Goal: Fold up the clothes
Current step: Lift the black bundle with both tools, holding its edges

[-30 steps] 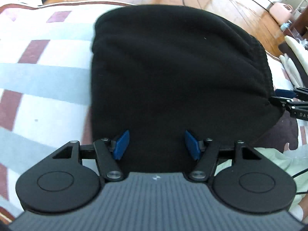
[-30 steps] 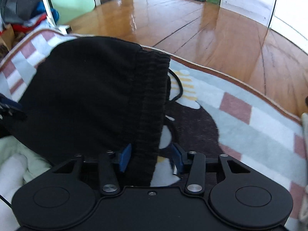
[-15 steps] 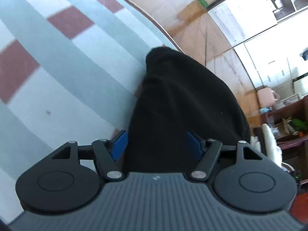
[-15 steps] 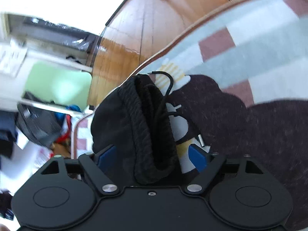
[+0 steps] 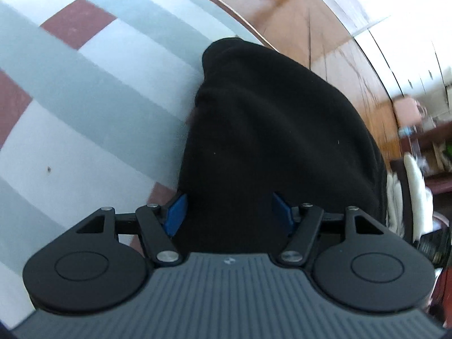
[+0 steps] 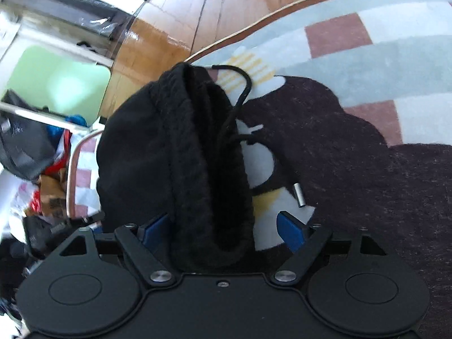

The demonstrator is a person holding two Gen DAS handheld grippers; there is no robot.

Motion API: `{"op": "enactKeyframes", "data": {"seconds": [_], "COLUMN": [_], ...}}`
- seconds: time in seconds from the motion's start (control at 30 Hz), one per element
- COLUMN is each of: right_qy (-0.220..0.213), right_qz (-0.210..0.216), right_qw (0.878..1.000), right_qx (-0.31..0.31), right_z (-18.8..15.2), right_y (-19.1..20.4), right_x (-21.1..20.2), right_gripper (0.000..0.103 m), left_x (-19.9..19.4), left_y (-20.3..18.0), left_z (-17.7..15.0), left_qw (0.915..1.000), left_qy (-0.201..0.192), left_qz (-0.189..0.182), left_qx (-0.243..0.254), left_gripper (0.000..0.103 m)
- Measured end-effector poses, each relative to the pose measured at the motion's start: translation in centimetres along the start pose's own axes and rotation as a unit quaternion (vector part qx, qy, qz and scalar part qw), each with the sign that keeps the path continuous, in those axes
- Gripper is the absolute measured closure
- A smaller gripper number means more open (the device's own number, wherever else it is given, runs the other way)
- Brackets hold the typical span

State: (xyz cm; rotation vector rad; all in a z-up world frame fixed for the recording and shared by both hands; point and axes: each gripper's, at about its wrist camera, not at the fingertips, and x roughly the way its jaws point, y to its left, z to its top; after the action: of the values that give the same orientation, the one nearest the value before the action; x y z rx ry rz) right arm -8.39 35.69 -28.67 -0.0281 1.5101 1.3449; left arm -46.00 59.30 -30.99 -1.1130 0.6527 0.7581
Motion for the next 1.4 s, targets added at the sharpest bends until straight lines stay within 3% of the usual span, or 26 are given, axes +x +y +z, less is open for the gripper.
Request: {"op": "enactKeyframes", "data": {"seconds": [0.1,0.2,0.33,0.47,0.57,0.63,0.67,0.7,0.77,0.8,0.83,0.93,1.1,1.2,1.27,1.33,1.4], "right_qy": [0.015,0.032,0.065,0.049,0.03,0.021,0.015,0.01,-0.001,-0.007,-0.015,-0.051,-0.13,-0.161,-0.165,-0.161,-0.129], "right_qz": [0.002,0.01,0.042,0.027,0.055,0.07,0.066,0.054,0.031,0.023,0.017,0.005,0.0,-0.007,-0.027,-0.054,-0.102], "right_qw": [1.0,0.999,0.996,0.997,0.998,0.997,0.997,0.997,0.995,0.994,0.992,0.984,0.972,0.962,0.961,0.963,0.969], "right_qx": [0.004,-0.008,-0.034,-0.053,-0.025,-0.02,-0.034,-0.056,-0.093,-0.108,-0.121,-0.173,-0.197,-0.22,-0.22,-0.209,-0.185], "right_z": [-0.2,-0.2,-0.5,-0.3,1.0,1.7,1.8,1.7,1.3,1.2,1.1,0.7,1.1,0.8,1.3,2.0,3.1], "right_y": [-0.6,-1.0,-0.4,0.5,-0.1,-0.3,-0.2,0.2,1.0,1.5,2.0,4.4,7.7,8.0,6.7,4.7,1.6], "right_x": [1.0,1.5,1.7,2.7,3.7,4.1,4.2,4.1,3.8,3.6,3.3,0.8,-6.1,-11.4,-13.0,-13.6,-11.7], "right_gripper": [0.016,0.011,0.012,0.011,0.011,0.013,0.016,0.026,0.033,0.04,0.046,0.058,0.059,0.059,0.058,0.055,0.053], "left_x": [0.8,2.1,2.3,1.1,-0.3,-0.6,-0.5,-0.5,0.3,0.8,0.9,0.1,-5.3,-6.9,-5.7,-3.7,-1.1], "left_y": [-1.7,-2.1,-2.8,-1.6,0.3,1.5,2.0,2.5,3.2,3.4,3.0,-0.5,-6.7,-10.6,-11.5,-12.3,-13.0], "left_z": [-0.4,-0.2,-0.1,0.0,0.1,0.3,0.5,0.6,0.8,0.8,0.8,0.8,0.4,0.7,0.9,0.6,0.3], "left_qw": [0.9969,0.9941,0.9927,0.9973,0.9996,0.9987,0.9978,0.9967,0.9948,0.9937,0.9928,0.9954,0.9827,0.9738,0.9766,0.9872,0.9937], "left_qy": [0.001,0.011,0.009,-0.005,-0.029,-0.046,-0.055,-0.065,-0.066,-0.061,-0.069,-0.09,-0.123,-0.134,-0.113,-0.097,-0.073], "left_qz": [0.051,0.076,0.083,0.046,0.007,0.004,0.002,-0.001,-0.029,-0.046,-0.055,-0.031,-0.135,-0.175,-0.18,-0.118,-0.05], "left_qx": [0.06,0.077,0.087,0.057,0.003,-0.022,-0.035,-0.049,-0.072,-0.082,-0.082,-0.009,0.029,0.053,0.036,0.047,0.069], "left_gripper": [0.025,0.023,0.039,0.059,0.061,0.059,0.056,0.052,0.054,0.067,0.08,0.084,0.086,0.086,0.085,0.071,0.067]}}
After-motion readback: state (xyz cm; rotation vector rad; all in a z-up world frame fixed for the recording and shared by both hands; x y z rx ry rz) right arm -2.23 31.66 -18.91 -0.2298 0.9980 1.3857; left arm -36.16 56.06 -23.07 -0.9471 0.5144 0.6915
